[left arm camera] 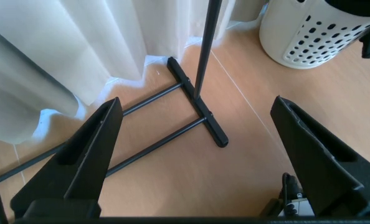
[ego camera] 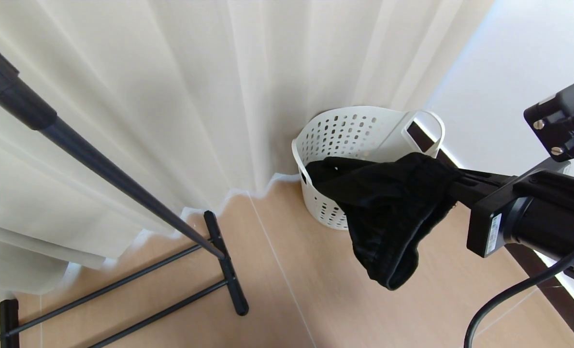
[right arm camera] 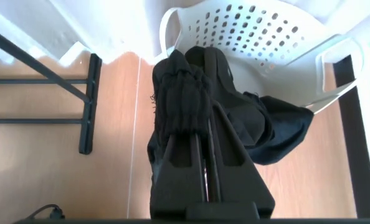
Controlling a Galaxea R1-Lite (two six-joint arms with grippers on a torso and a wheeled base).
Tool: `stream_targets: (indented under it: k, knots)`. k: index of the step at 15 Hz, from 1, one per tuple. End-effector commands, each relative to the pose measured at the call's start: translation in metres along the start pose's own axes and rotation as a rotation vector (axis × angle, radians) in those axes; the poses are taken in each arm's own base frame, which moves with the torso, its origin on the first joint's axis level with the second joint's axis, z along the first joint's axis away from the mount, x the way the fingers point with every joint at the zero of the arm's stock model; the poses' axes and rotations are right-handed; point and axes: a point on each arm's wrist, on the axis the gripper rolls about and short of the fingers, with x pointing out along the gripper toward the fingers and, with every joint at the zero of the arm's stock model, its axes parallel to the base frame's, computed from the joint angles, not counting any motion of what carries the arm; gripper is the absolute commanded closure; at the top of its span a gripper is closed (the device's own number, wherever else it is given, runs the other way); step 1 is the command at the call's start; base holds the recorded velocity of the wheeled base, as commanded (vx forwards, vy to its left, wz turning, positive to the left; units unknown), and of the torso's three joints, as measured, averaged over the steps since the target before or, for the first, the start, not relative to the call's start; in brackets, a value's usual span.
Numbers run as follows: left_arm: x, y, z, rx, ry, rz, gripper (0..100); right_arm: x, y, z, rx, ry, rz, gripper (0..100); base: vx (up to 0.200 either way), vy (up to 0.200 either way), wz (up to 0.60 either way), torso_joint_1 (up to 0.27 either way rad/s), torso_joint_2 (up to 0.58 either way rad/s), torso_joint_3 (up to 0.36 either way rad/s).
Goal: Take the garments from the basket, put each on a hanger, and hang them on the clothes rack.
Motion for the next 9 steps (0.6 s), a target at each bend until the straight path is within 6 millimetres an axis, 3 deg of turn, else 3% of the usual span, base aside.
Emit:
stream_targets:
  k: [1,6,9]
  knots:
    - [0.0000,0.0000,0.0000,0.000,0.000,0.000,0,0.0012,0.0012,-0.0033,-0.007,0.012,0.002,100,0.000,0.000,0.00,-0.002,0.00,0.198]
    - [0.0000,0.0000,0.0000,0.000,0.000,0.002,0,0.0025,0.0004,-0.0078,-0.008,0.020,0.053,100,0.000,0.000,0.00,0.003,-0.01,0.183]
    - [0.0000,0.0000,0.0000,0.000,0.000,0.002,0,0.0033,-0.0015,-0.0085,-0.007,0.023,0.042,100,0.000,0.000,0.00,0.017,-0.30,-0.082]
